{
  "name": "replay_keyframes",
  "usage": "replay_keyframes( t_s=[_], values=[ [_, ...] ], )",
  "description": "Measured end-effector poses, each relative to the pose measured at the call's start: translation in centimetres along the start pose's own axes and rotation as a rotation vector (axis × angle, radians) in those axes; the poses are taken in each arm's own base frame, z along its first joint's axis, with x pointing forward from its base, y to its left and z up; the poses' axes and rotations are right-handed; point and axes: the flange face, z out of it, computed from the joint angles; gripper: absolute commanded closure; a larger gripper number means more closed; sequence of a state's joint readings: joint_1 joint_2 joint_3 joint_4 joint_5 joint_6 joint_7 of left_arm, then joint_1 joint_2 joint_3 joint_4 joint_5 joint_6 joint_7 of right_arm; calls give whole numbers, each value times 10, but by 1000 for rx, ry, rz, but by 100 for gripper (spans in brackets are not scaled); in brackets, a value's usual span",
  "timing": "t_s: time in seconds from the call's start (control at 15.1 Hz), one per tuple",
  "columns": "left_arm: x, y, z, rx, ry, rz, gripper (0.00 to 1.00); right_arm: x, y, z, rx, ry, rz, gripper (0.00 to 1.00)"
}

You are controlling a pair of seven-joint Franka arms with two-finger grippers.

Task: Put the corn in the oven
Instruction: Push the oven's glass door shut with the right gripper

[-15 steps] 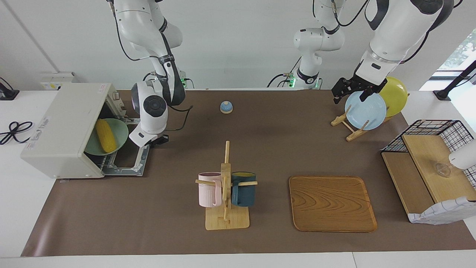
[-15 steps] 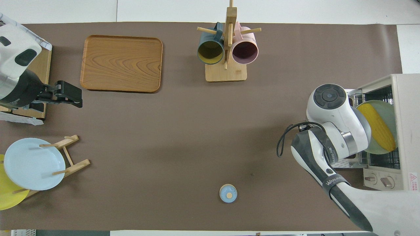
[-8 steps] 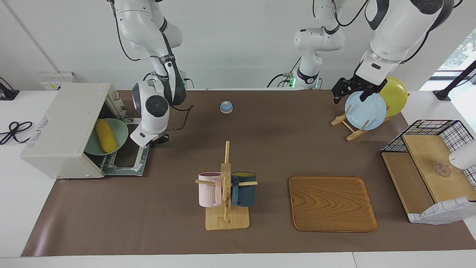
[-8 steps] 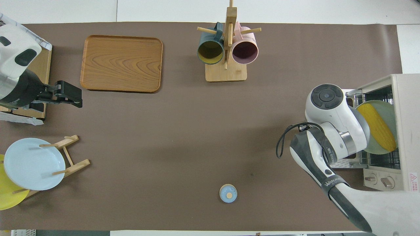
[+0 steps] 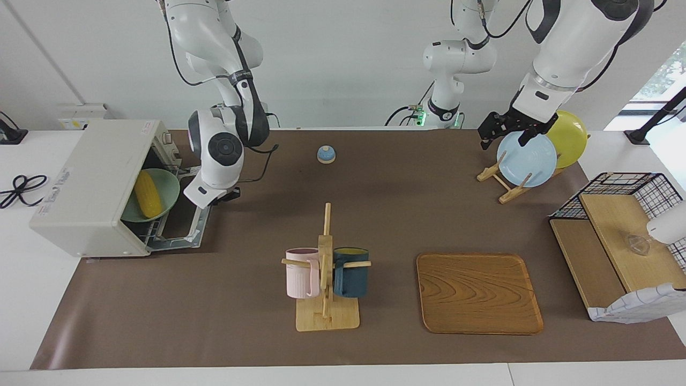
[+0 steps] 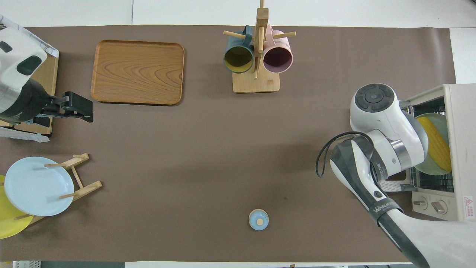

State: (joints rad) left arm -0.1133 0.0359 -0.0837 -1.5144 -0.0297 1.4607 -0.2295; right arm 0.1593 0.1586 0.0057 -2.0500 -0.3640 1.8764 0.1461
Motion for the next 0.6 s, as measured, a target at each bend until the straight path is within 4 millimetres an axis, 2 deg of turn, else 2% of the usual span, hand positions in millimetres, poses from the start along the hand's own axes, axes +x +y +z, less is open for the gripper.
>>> replay_keyframes(
  t_s=[0.26,0.4,0.6],
  values=[
    [0,0,0,0,0,0,0,-22,59,-43,8,-7,-33,98],
    [0,0,0,0,0,0,0,-34,89,-52,19,4,-37,98],
    [0,0,0,0,0,0,0,-47,130,-54,20,13,-50,98]
  ],
)
